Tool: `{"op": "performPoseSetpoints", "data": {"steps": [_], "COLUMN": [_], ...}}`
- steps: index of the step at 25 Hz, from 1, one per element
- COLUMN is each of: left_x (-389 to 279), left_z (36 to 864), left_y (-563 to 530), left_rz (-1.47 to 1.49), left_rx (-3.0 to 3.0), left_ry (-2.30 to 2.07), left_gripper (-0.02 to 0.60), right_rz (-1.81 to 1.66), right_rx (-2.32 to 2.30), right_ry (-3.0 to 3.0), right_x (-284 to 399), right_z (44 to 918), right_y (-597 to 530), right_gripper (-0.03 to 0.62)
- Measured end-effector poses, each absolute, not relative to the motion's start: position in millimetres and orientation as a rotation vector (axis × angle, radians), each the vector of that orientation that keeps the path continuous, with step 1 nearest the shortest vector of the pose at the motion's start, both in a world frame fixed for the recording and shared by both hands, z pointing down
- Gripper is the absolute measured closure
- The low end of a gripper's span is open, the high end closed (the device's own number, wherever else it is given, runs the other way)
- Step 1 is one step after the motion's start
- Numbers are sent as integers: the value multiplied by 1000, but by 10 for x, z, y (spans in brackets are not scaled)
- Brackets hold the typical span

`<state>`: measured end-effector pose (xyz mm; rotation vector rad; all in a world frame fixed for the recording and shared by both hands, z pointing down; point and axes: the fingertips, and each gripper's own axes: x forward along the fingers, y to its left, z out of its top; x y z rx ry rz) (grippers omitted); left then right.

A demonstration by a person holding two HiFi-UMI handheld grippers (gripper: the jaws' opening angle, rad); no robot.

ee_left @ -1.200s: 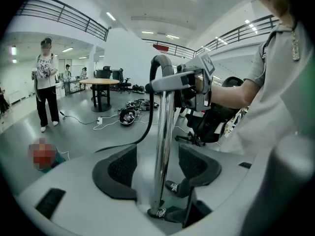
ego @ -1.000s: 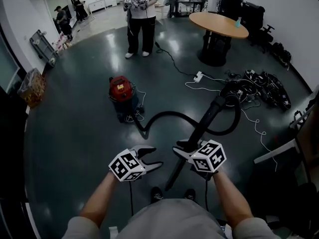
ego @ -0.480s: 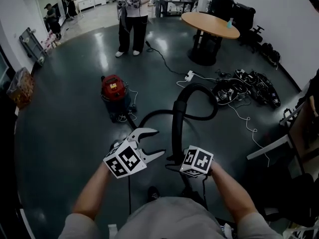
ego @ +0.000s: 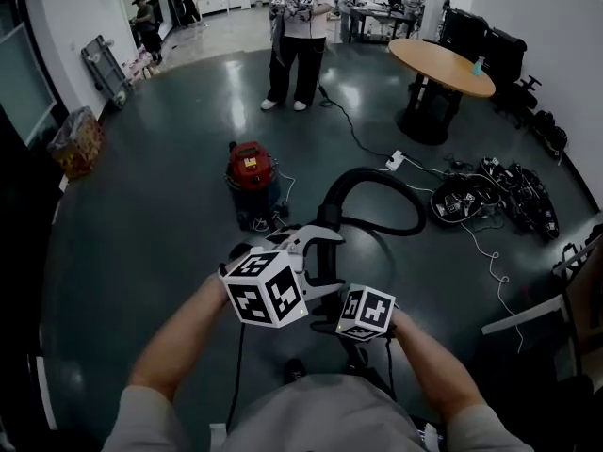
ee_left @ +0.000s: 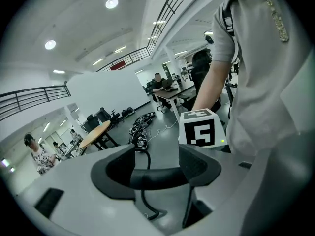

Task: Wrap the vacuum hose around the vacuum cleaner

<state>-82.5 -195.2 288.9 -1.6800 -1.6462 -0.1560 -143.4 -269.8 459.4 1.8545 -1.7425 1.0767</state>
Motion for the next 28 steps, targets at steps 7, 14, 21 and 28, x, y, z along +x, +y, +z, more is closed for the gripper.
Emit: {"op": "performPoseSetpoints", "data": {"steps": [7,14,21,28], "left_x": [-599,-480,-523,-547], "left_z": [3139,3382,3450,3550], "left_y": [-1609,-1573,-1565,-1421], "left_rz": [-363,-547,-642,-675], "left_rx": [-1699,-1757,-1821,-1836], "left_ry": [-1551,-1432,-1384,-1359], "left_gripper": [311,313,339,354], "right_rz": [980,936,879,869], "right_rx": [1690,1616,1574,1480], "right_ry": [-1893,-1968,-2030,-2079], "right_x": [-1597,-1656,-1740,-1786], "right_z": [4625,4681,4729,4843], "right_y": [-2560,-2317,-2173,-1954], "right_gripper": [476,476,476,476]}}
